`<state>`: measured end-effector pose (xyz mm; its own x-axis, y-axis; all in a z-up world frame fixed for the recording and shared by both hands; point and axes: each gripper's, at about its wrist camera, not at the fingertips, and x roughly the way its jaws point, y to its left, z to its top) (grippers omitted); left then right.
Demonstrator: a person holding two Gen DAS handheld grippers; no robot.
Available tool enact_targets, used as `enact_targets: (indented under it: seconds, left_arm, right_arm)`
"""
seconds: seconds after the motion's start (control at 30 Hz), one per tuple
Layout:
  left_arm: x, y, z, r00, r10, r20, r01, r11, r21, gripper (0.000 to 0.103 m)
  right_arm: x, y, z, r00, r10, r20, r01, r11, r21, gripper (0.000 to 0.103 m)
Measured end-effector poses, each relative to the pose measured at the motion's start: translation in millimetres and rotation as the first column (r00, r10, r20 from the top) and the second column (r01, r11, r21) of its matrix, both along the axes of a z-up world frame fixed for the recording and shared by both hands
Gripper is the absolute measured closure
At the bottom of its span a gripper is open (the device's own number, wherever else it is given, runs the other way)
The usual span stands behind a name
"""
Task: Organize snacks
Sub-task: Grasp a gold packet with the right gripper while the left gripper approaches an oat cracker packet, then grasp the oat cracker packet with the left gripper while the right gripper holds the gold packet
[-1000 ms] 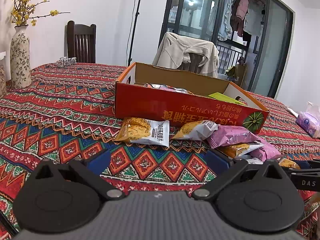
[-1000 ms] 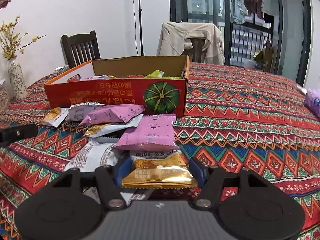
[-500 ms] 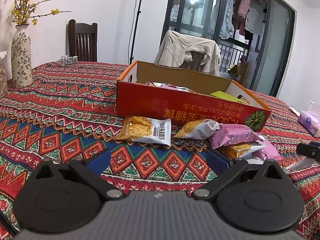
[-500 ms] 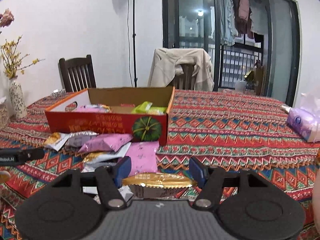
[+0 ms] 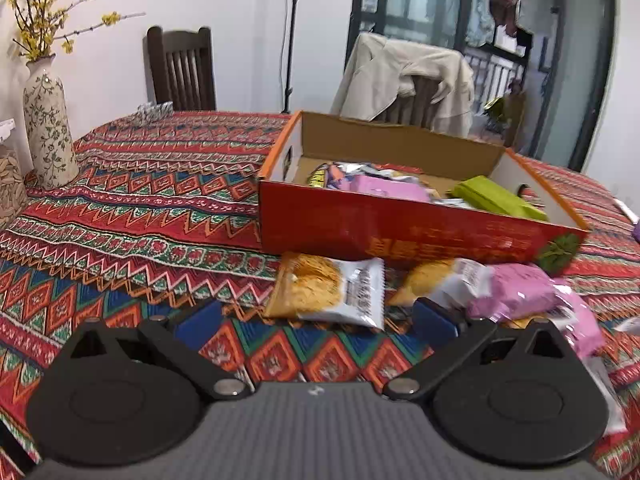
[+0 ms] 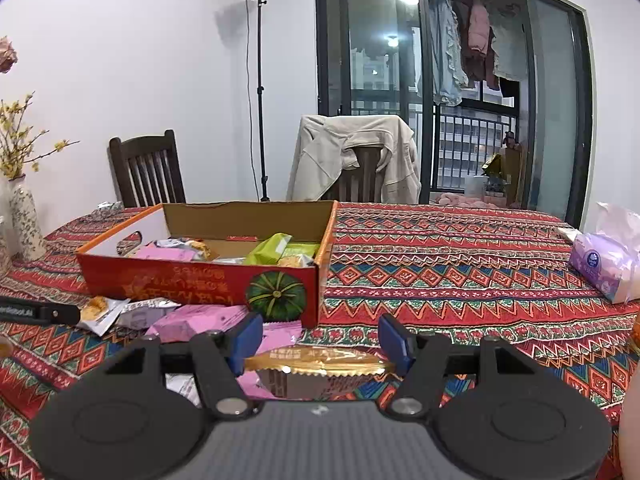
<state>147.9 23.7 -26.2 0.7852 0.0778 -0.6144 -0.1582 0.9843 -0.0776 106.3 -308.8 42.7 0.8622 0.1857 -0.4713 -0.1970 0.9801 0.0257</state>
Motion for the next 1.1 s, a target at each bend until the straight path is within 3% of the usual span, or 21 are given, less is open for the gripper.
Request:
enact_targets:
  seconds: [0.33,0.5,0.77,0.9,0.97,1.1]
  left_arm:
    - [47,0,-13,0.995,-0.004,-0.099,0.007,0.999,0.031,0.000]
    - [61,0,-20,0.990,0.005,-0.139,-0.005,1.000,-0.004,0.000]
    - [65,-5,-27,0.990,0.026,-0.141,-0.021,0.999,0.038,0.001]
    - [63,-6,-26,0.991,0.029,-0.133,-0.022,0.998,0.054,0.011]
    - [61,-7,-25,0.992,0.020,-0.126,-0.012,0.998,0.061,0.023]
    - [54,-9,-22,0.994,0.004,-0.114,0.004,0.998,0.067,0.037]
  right_arm:
    - [10,-5,-5,1.000,-0.023,-0.010,0.023,1.000,0.006,0.040]
    - [13,-3,-6,1.000,-0.024,-0.017,0.025,1.000,0.002,0.040]
    - [17,0,-8,0.999,-0.022,-0.026,0.022,1.000,-0.002,0.040]
    - [17,0,-8,0.999,-0.022,-0.026,0.022,1.000,-0.003,0.040]
    - [17,0,-8,0.999,-0.021,-0.026,0.021,1.000,-0.003,0.040]
    - [18,1,-8,0.999,-0.021,-0.027,0.020,1.000,-0.004,0.040]
